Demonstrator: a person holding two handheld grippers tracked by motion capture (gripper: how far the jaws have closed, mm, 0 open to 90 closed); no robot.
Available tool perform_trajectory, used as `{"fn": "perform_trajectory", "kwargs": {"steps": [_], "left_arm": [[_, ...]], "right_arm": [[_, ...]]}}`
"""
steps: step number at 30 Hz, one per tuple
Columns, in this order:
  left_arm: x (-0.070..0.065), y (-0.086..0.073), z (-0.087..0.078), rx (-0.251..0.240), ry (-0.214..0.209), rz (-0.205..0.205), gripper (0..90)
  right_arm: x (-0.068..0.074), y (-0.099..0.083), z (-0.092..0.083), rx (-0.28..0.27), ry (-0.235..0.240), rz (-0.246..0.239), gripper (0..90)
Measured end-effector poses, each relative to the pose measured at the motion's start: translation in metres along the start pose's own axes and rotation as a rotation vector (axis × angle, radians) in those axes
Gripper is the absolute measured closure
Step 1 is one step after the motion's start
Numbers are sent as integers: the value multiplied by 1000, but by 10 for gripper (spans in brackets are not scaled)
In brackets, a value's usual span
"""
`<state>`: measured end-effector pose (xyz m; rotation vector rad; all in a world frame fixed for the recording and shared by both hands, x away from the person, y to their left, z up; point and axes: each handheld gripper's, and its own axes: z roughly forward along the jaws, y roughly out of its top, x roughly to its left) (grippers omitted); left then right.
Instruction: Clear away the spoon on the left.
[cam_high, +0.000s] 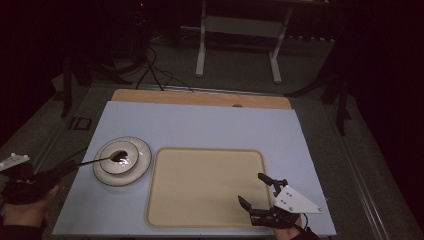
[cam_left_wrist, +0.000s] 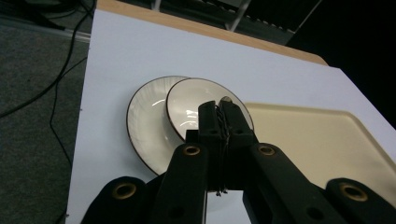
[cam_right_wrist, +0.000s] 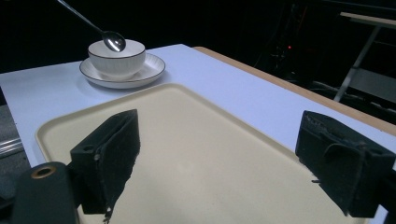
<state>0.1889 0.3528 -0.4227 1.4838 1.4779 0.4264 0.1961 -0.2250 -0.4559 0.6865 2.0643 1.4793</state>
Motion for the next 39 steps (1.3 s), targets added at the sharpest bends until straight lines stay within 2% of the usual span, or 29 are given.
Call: {"fn": "perform_trajectory", "kwargs": {"steps": [3, 7, 11, 13, 18, 20, 21, 24, 26, 28, 34, 39], "left_arm": [[-4, 8, -3, 10, -11, 27, 894], [-7, 16, -4, 19, -29, 41, 894], [-13, 25, 0, 38, -73, 54, 894], [-15, 27, 1, 46, -77, 64, 894], [-31, 36, 10, 76, -119, 117, 894], [-31, 36, 10, 76, -119, 117, 894], [-41, 41, 15, 88, -147, 143, 894], [-48, 45, 19, 102, -175, 162, 894], [-48, 45, 19, 102, -175, 162, 894], [-55, 48, 24, 118, -218, 187, 894], [-68, 51, 34, 158, -264, 233, 894], [-74, 53, 42, 191, -299, 246, 893]], "right_arm": [[0, 0, 0, -2, -2, -1, 140], [0, 0, 1, 1, 1, 0, 140], [0, 0, 1, 0, 3, 0, 140], [-1, 0, 1, -1, 4, 3, 140], [-1, 0, 2, -1, 7, 7, 140], [-1, 0, 1, -1, 7, 4, 140], [-1, 0, 1, -2, 7, 3, 141], [-2, 0, 1, -1, 9, 5, 141], [-2, 0, 1, -3, 10, 4, 141], [-2, 0, 0, -5, 10, 4, 141], [-2, 0, 1, -4, 12, 5, 141], [-2, 0, 1, -4, 14, 7, 141]]}}
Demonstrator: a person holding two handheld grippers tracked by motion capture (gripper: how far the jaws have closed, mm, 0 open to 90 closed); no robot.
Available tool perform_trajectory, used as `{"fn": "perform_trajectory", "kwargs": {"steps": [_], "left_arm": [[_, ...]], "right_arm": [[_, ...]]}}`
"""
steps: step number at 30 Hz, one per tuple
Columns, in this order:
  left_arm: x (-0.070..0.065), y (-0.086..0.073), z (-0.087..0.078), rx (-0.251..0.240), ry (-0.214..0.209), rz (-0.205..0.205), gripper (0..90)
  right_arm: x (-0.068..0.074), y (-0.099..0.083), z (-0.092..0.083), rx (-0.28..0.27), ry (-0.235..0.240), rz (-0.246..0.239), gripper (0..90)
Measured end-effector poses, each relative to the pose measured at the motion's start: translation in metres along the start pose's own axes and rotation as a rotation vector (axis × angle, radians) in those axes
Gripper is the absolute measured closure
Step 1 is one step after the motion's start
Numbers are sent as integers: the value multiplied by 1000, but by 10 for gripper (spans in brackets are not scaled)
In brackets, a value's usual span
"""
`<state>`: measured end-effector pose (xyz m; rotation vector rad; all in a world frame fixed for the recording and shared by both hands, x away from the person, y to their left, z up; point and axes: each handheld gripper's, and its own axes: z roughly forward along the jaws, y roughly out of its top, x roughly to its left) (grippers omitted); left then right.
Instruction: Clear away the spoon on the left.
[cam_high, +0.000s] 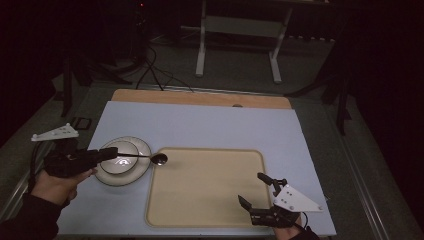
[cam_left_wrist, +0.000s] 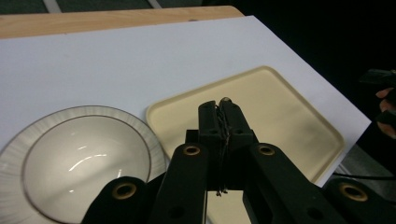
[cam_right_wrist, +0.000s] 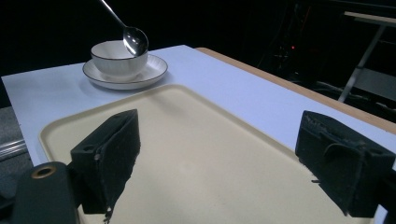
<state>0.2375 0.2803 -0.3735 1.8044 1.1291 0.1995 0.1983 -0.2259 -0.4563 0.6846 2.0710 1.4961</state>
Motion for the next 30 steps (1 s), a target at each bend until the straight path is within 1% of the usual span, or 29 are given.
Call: {"fn": "perform_trajectory", "kwargs": {"steps": [6, 11, 12, 13, 15, 16, 18, 19, 21, 23, 24, 25, 27, 28, 29, 30], "left_arm": [[-3, 5, 11, 40, -38, 31, 893], [-5, 11, 17, 58, -58, 52, 893], [-6, 13, 19, 65, -63, 62, 893], [-8, 14, 19, 68, -59, 72, 893], [-9, 16, 21, 80, -74, 84, 893], [-10, 18, 22, 83, -72, 92, 893], [-12, 20, 25, 100, -94, 106, 893], [-14, 21, 26, 104, -96, 110, 893], [-16, 23, 30, 126, -107, 133, 893], [-17, 24, 32, 133, -110, 138, 893], [-20, 25, 36, 153, -126, 159, 893], [-21, 26, 38, 157, -128, 161, 892], [-23, 27, 41, 174, -147, 182, 892], [-24, 28, 43, 176, -149, 184, 892], [-25, 29, 46, 195, -169, 200, 892], [-27, 29, 48, 202, -170, 205, 892]], "right_arm": [[0, 0, 0, -3, 2, 2, 141], [0, 0, 1, 4, 7, 3, 141], [0, 0, 1, 3, 6, 2, 142], [0, 0, 1, 3, 7, 3, 142], [0, 0, 1, 4, 7, 1, 142], [0, 0, 1, 3, 7, 1, 142], [0, 0, 1, 2, 8, 1, 142], [0, 0, 1, 1, 9, 3, 142], [0, 0, 1, 2, 9, 2, 142], [0, 0, 1, 2, 10, 2, 142], [0, 0, 1, 2, 9, -1, 142], [1, 0, 0, 3, 9, 0, 142], [1, 0, 0, 4, 10, 1, 142], [1, 0, 0, 4, 10, 1, 142], [1, 0, 1, 3, 10, 0, 142], [1, 0, 1, 3, 11, 0, 142]]}}
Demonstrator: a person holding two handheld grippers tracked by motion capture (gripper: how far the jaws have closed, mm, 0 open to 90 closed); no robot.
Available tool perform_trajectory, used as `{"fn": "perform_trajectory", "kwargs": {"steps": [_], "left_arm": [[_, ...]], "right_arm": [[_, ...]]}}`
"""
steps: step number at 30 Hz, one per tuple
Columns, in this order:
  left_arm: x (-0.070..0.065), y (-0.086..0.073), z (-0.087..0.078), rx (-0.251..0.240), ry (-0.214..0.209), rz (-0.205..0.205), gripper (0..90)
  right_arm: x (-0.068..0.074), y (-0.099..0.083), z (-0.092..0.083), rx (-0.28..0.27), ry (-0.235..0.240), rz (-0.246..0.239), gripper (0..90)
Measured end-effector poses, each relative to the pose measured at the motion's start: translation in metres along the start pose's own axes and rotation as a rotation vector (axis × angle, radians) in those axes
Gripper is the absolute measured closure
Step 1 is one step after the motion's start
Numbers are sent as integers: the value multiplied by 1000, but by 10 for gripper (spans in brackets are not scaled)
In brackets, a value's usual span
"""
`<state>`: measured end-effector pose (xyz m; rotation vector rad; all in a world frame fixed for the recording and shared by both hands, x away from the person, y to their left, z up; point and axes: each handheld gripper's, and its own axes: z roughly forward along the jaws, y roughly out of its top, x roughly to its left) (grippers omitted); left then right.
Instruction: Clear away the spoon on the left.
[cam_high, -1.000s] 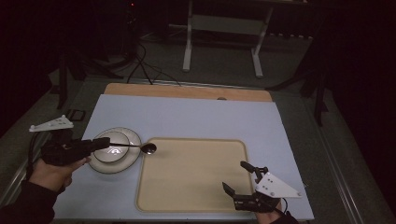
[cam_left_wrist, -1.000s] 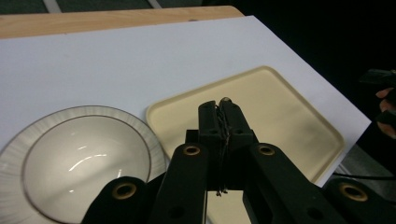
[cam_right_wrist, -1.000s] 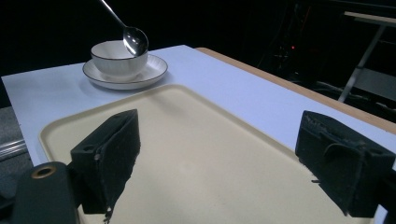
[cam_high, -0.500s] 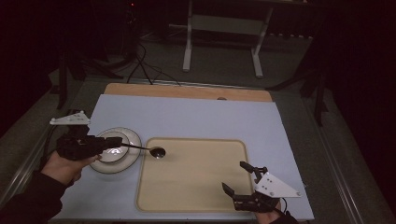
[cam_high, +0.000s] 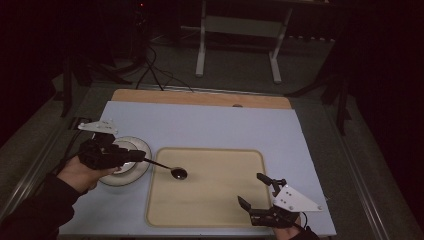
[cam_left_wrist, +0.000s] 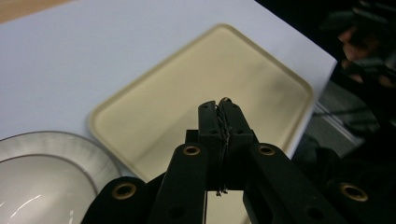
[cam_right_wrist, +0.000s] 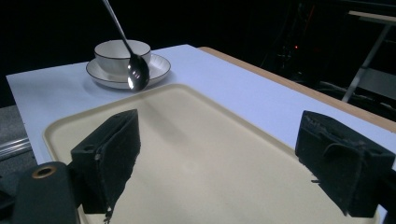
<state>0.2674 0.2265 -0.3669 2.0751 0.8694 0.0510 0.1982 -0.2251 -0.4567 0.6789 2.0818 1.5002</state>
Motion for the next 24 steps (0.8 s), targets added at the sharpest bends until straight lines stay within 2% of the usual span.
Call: {"fn": "perform_trajectory", "kwargs": {"steps": [18, 24], "left_arm": [[-8, 3, 35, 154, -97, 76, 891], [-10, 3, 45, 199, -120, 81, 891]], "right_arm": [[0, 0, 1, 6, 8, 1, 143], [0, 0, 0, 5, 9, 3, 143]]}}
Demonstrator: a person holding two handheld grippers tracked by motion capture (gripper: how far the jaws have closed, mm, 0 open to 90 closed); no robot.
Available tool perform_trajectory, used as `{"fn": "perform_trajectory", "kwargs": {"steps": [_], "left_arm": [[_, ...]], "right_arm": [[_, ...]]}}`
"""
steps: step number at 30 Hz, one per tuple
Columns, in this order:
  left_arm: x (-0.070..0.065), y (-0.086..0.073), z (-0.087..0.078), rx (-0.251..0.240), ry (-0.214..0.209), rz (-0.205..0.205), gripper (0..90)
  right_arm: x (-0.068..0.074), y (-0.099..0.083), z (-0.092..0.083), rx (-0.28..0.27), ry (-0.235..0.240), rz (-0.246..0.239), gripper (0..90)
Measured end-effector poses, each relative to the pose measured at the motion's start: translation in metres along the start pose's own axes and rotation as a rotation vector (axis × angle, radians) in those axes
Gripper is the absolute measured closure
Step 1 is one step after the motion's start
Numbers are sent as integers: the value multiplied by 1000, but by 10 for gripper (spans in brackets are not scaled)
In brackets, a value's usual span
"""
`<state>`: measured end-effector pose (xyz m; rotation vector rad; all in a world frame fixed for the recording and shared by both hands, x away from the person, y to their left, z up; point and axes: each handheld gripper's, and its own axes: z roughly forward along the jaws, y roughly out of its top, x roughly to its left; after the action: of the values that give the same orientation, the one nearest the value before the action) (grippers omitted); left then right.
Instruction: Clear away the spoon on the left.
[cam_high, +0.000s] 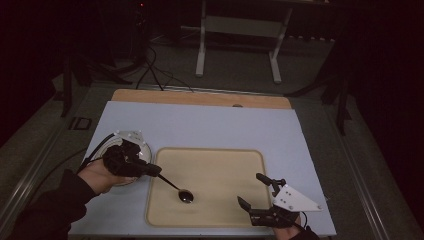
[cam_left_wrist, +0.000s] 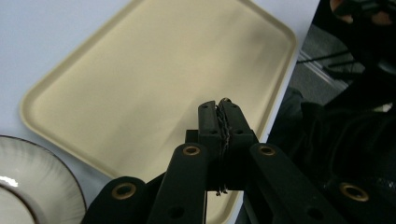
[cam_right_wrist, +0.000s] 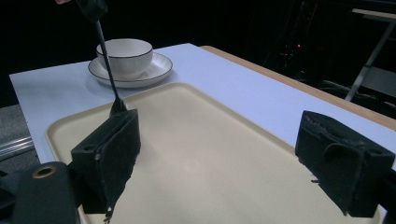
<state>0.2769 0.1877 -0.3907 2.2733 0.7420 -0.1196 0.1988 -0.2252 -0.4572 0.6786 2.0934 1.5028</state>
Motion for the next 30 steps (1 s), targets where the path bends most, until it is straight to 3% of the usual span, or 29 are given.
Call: {"fn": "perform_trajectory", "kwargs": {"steps": [22, 30], "left_arm": [[9, 1, 33, 129, -54, -10, 887], [15, 10, 43, 125, -52, -22, 860]], "right_arm": [[-1, 0, 0, 2, 5, 3, 143], [-1, -1, 1, 2, 7, 5, 143]]}}
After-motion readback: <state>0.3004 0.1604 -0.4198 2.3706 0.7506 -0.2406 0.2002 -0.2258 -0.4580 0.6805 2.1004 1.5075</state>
